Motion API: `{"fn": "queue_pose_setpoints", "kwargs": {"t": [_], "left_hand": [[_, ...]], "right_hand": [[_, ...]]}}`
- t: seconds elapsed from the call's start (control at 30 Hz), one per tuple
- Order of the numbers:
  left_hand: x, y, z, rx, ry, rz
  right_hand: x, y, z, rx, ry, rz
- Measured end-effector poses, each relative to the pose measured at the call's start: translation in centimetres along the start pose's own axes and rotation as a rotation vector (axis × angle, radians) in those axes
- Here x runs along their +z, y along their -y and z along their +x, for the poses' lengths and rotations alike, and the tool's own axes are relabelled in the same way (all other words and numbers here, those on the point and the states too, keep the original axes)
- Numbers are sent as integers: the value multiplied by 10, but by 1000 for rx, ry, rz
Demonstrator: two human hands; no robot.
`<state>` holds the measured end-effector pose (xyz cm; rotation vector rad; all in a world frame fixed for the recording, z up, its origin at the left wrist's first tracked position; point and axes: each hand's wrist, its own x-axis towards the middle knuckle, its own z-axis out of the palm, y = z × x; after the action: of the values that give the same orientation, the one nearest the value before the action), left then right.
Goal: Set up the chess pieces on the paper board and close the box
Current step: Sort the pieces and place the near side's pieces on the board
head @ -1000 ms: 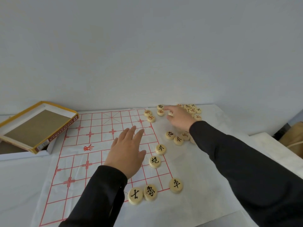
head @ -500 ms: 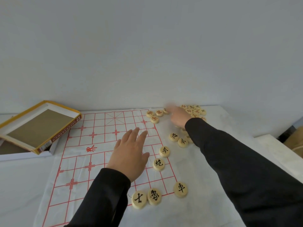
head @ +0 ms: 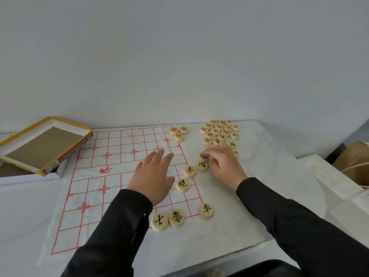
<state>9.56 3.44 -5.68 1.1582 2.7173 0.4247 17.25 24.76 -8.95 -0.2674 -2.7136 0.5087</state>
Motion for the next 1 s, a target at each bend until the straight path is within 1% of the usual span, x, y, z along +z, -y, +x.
{"fn": "queue_pose_setpoints", "kwargs": {"t": [0.1, 0.2, 0.3, 0.53, 0.7, 0.83, 0.93, 1.0], "left_hand": [[0, -1, 0, 7, 3, 4], [-1, -2, 0, 2, 8, 10], [-1, -1, -1, -1, 13, 12], [-2, -3, -3, 2, 6, 19], [-2, -4, -5, 3, 4, 28], [-2, -5, -7, 1, 25, 37], [-1, -5, -7, 3, 24, 44], [-1, -5, -6, 3, 19, 45]], "right_hand": [[1, 2, -15, -61, -9, 0], [1, 7, -22, -43, 103, -9], [3, 6, -26, -44, 157, -73], [2, 2, -41, -34, 133, -101], [-1, -1, -59, -75, 30, -109], [-4, 0, -67, -102, -120, -66], [-10, -1, -64, 33, -237, -9], [-16, -4, -57, 157, -228, -19]]}}
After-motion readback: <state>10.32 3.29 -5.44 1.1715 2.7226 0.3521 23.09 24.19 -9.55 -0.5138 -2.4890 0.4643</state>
